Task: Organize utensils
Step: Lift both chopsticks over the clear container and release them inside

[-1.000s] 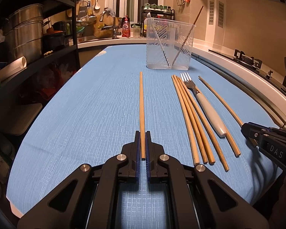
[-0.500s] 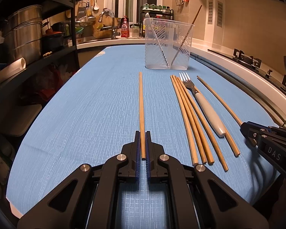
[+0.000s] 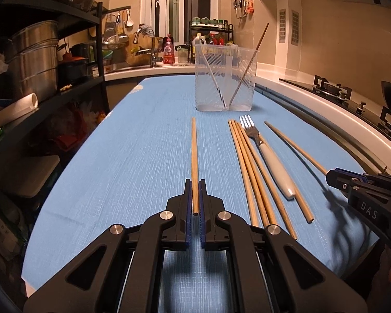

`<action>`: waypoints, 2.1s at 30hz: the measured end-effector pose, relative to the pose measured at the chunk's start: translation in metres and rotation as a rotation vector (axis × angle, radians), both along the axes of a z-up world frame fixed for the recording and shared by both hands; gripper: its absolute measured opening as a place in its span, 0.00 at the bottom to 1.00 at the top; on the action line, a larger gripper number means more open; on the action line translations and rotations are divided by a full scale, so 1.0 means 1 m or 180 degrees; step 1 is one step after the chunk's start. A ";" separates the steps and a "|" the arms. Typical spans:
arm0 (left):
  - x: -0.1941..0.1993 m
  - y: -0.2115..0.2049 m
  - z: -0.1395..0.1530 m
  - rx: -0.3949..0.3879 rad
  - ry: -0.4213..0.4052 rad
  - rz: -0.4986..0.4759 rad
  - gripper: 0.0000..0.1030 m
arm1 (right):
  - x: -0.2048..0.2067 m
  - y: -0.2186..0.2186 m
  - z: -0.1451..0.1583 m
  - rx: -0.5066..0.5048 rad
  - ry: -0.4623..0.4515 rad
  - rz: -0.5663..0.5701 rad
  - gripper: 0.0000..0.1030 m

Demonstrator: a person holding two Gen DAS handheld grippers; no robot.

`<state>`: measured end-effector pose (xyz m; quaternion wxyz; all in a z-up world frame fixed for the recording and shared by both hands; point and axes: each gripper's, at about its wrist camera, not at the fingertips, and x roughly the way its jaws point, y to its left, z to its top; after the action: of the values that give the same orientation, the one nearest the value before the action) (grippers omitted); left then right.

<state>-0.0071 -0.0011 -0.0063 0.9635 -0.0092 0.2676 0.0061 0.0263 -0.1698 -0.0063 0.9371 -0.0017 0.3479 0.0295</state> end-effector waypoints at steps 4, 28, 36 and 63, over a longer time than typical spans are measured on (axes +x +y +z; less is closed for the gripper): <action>-0.007 0.000 0.010 0.0020 -0.0109 -0.0025 0.05 | -0.006 -0.001 0.009 -0.0039 -0.0096 0.0006 0.06; -0.023 0.011 0.107 -0.0199 -0.0757 -0.0153 0.05 | -0.034 -0.017 0.099 -0.0021 -0.0757 0.0091 0.06; -0.012 0.019 0.140 -0.0330 -0.0858 -0.0226 0.05 | -0.033 -0.020 0.122 0.0041 -0.0852 0.0161 0.06; 0.053 0.019 0.181 -0.0446 -0.0440 -0.0323 0.05 | 0.040 -0.016 0.194 0.0132 -0.0625 0.0273 0.06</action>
<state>0.0462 0.0182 0.1752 0.9757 -0.0633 0.2004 -0.0620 0.0665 -0.1855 0.1872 0.9644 -0.0001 0.2533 0.0764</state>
